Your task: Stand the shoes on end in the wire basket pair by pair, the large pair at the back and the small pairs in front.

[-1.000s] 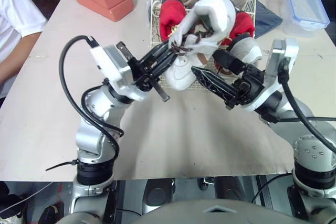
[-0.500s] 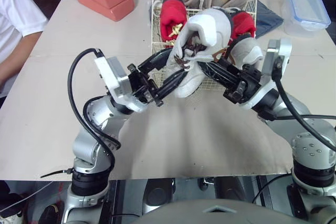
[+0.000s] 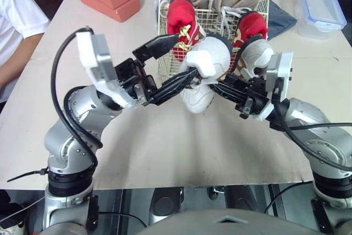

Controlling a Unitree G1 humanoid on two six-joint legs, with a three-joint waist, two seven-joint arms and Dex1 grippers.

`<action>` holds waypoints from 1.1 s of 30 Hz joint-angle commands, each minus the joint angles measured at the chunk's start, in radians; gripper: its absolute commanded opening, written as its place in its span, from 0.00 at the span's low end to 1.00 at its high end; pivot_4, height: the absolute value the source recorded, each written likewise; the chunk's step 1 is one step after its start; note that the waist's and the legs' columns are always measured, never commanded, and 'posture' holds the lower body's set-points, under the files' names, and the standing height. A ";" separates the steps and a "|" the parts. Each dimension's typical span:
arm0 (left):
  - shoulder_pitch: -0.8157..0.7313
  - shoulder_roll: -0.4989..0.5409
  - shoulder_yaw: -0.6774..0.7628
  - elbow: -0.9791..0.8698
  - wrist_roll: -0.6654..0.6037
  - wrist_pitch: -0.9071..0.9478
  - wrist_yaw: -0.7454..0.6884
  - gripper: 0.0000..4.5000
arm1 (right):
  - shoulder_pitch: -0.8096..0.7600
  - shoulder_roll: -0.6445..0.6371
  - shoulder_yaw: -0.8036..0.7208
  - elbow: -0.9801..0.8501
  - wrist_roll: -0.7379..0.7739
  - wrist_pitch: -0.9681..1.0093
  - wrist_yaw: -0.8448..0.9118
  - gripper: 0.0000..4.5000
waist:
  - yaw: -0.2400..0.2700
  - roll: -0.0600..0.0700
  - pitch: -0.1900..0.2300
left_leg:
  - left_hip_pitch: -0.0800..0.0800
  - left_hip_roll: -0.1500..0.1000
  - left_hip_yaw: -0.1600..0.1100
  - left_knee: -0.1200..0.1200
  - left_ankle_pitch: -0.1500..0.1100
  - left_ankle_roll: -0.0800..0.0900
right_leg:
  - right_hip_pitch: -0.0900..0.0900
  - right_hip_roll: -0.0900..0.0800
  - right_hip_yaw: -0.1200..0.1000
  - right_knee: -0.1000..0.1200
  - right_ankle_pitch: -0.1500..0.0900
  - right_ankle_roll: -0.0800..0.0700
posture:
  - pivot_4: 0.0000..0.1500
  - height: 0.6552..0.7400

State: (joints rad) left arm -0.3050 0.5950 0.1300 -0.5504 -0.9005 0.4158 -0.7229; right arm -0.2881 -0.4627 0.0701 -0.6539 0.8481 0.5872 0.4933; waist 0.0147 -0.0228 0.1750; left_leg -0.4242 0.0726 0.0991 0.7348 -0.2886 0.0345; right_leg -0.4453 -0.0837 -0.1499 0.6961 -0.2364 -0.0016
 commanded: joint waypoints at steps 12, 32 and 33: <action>-0.065 0.034 -0.001 0.022 0.009 0.027 -0.091 1.00 | 0.024 0.004 -0.005 -0.019 -0.099 -0.054 0.057 0.00 | 0.000 0.000 0.000 | -0.002 0.000 0.000 0.000 0.000 0.000 | -0.002 0.000 0.000 0.000 0.000 0.000 | 1.00 0.36; -0.057 -0.016 -0.024 0.013 0.071 0.049 -0.022 0.00 | 0.027 0.011 -0.018 -0.009 -0.105 -0.044 0.106 0.30 | 0.000 0.001 0.000 | -0.002 0.000 0.000 0.000 0.000 0.000 | -0.002 0.000 0.000 0.000 0.000 0.000 | 1.00 0.36; -0.053 -0.026 -0.021 0.007 0.074 0.048 -0.004 0.00 | 0.028 0.010 -0.023 -0.009 -0.101 -0.042 0.107 0.44 | 0.000 0.001 0.000 | -0.002 0.000 0.000 0.000 0.000 0.000 | -0.002 0.000 0.000 0.000 0.000 0.000 | 1.00 0.36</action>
State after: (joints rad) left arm -0.3550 0.5729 0.1056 -0.5023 -0.8278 0.4764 -0.7451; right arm -0.2522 -0.4531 0.0767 -0.6369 0.7297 0.5614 0.5926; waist 0.0150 -0.0222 0.1753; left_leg -0.4263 0.0725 0.0988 0.7347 -0.2885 0.0344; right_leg -0.4473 -0.0840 -0.1501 0.6958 -0.2363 -0.0021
